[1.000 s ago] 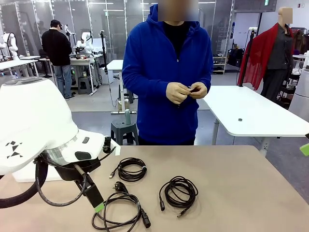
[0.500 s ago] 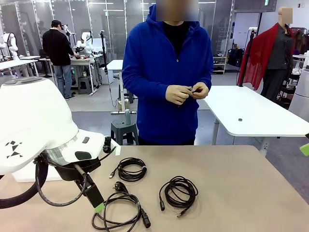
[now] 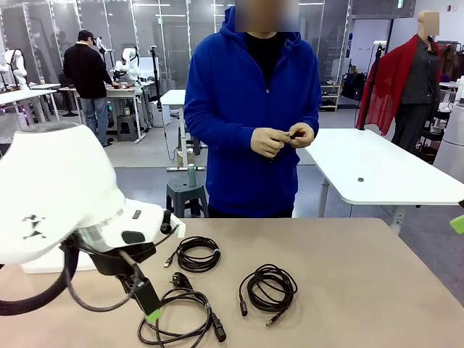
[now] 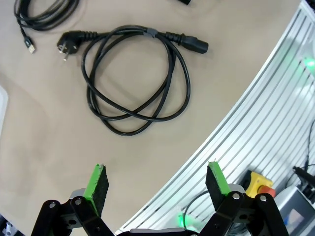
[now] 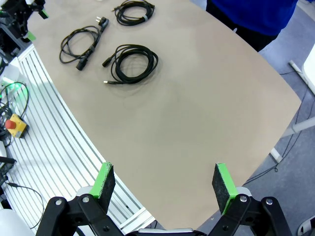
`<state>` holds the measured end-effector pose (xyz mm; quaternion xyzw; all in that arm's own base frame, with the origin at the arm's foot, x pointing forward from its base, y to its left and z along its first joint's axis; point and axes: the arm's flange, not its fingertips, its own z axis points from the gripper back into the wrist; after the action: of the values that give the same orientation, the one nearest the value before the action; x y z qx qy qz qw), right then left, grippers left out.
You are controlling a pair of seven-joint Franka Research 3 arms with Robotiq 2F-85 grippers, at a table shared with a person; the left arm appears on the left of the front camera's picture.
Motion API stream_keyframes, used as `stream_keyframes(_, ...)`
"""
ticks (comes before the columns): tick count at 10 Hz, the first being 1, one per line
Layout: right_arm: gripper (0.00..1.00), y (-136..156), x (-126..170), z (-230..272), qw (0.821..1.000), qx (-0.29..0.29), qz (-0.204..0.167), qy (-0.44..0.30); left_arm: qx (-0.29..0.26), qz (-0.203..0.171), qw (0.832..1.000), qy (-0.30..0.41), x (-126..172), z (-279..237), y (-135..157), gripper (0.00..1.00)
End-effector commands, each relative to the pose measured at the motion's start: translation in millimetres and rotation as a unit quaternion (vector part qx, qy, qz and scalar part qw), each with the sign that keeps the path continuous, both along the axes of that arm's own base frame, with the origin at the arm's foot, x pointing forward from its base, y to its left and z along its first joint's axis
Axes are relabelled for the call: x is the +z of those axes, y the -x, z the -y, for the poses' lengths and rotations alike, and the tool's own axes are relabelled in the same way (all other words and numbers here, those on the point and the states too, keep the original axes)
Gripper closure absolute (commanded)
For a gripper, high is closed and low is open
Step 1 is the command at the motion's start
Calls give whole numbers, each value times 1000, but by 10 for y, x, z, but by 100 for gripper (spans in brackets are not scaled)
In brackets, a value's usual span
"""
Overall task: Organize and store the cables.
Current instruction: Place the Power Cable into the Organizing box.
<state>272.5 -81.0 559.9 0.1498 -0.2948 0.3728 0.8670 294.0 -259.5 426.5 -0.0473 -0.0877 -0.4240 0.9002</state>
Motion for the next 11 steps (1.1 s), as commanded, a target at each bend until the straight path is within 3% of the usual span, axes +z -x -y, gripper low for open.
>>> stream_keyframes(1,0,-4,-6,-13,1000,3,-1,0,43,-17,999,-11,-176,304,-113,0)
stream_keyframes(5,0,-4,-6,-13,1000,3,-1,0,135,-41,989,39,-437,428,64,0)
stream_keyframes(11,0,-4,-6,-13,1000,3,-1,0,195,-46,979,38,-537,679,94,0)
